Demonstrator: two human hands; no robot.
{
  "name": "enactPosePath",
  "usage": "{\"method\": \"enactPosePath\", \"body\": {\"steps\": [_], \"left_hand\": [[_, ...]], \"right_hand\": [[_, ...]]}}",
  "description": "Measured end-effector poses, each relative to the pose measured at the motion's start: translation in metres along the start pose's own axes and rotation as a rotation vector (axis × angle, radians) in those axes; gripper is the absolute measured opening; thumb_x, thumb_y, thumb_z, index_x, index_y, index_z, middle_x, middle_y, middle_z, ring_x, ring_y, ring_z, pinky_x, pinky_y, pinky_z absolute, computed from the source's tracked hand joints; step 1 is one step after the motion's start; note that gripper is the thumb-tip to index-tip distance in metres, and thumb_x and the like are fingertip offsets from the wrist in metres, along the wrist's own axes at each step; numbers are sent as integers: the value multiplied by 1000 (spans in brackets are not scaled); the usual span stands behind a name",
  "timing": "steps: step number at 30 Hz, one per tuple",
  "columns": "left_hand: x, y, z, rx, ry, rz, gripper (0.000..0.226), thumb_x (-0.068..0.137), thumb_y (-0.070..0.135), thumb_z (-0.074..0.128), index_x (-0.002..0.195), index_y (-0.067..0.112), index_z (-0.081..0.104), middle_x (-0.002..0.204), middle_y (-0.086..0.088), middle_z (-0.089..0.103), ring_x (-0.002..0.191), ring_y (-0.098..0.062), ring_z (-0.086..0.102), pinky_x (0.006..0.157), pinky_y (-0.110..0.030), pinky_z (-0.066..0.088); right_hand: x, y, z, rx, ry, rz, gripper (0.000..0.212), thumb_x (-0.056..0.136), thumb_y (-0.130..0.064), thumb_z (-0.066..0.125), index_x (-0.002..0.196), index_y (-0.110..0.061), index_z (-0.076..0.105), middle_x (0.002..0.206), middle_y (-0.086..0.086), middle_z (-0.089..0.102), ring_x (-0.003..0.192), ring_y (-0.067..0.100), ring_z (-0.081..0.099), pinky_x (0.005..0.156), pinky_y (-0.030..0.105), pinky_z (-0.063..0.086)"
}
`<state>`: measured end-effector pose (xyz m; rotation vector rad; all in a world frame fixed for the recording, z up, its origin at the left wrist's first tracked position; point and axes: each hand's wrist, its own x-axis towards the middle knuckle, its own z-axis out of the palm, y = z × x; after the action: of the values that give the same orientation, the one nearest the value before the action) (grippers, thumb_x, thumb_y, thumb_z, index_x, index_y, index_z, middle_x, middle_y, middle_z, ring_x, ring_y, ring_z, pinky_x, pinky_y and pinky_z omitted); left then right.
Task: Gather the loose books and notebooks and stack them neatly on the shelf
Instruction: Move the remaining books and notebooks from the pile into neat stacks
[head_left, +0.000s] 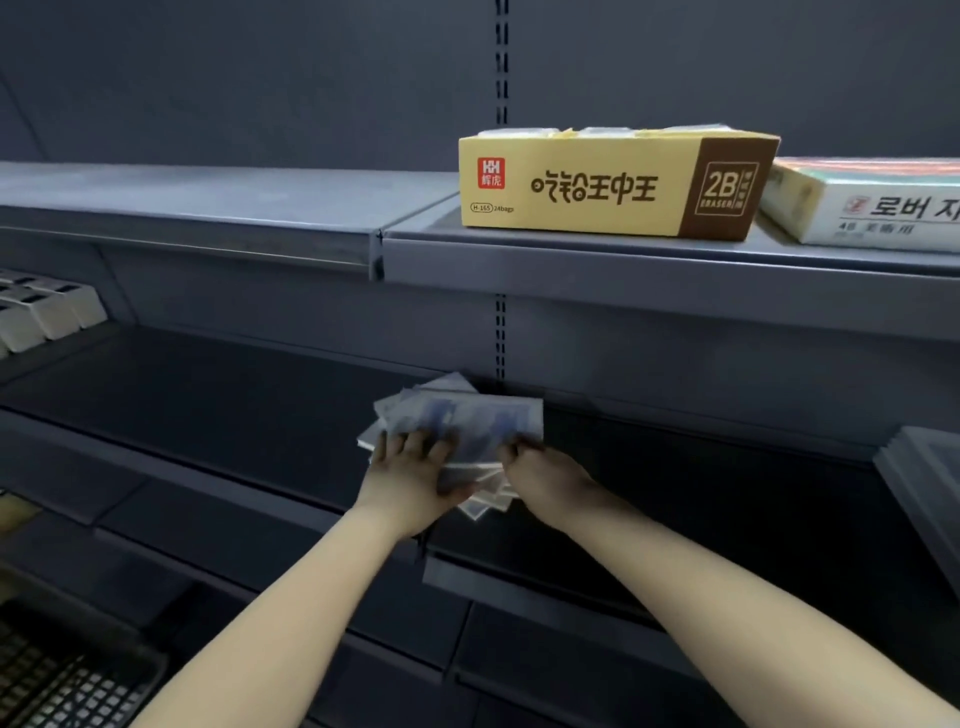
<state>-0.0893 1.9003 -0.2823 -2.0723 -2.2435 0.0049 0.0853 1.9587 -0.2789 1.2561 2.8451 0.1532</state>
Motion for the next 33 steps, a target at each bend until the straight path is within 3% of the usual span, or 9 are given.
{"method": "enactPosePath", "body": {"steps": [7,9,12,15,18,22,26,30,33], "left_hand": [[-31,-10,-1,-116,74,141,53,94,36,46,145,33,32,150,3,35,133,-23,39,97,-36,45],[-37,0,-7,-86,210,179,37,91,34,46,123,25,61,115,-5,67,93,-28,67,64,-37,56],[-42,22,-13,58,319,261,37,78,48,48,76,20,71,63,-3,65,48,-26,61,35,-28,47],[-47,43,-17,48,376,316,34,73,50,57,67,18,64,58,-3,61,48,-24,59,39,-25,44],[-55,47,-13,-24,295,345,23,67,34,56,78,17,66,61,0,64,55,-23,64,44,-24,46],[-59,49,-3,-24,228,353,44,57,13,75,101,17,72,103,-2,71,89,-20,70,55,-24,54],[-50,78,-2,100,331,398,33,55,5,73,87,9,76,91,-10,73,81,-24,72,61,-28,56],[-38,114,-4,83,360,432,32,62,3,54,86,5,75,87,-15,73,78,-29,72,66,-38,58],[-29,145,7,127,294,480,33,58,3,61,88,5,75,88,-15,73,79,-30,72,60,-38,59]], "right_hand": [[-32,33,6,-10,126,77,64,80,3,52,139,-9,31,145,8,38,138,22,28,117,43,5],[-34,27,8,20,154,54,65,83,-7,54,143,-8,28,149,9,31,141,22,22,117,44,3],[-43,11,12,97,291,-110,52,85,-14,58,136,-12,47,140,9,47,129,28,44,110,42,28],[-54,3,15,229,325,-190,47,80,-11,69,125,-18,60,126,6,60,114,27,58,90,31,48],[-63,20,22,312,304,-149,53,80,4,57,129,-14,56,134,10,54,125,30,48,102,33,38],[-78,50,22,203,239,-206,54,75,-1,63,127,-12,54,142,8,46,134,28,39,114,33,18],[-99,52,30,169,237,-195,72,62,-12,82,129,-9,55,134,17,54,118,28,57,92,29,48],[-119,70,31,139,251,-93,70,87,9,45,149,-9,18,156,16,13,144,30,16,110,27,4],[-143,94,37,141,310,-5,70,72,16,60,138,-2,43,141,25,41,128,41,44,106,42,31]]}}
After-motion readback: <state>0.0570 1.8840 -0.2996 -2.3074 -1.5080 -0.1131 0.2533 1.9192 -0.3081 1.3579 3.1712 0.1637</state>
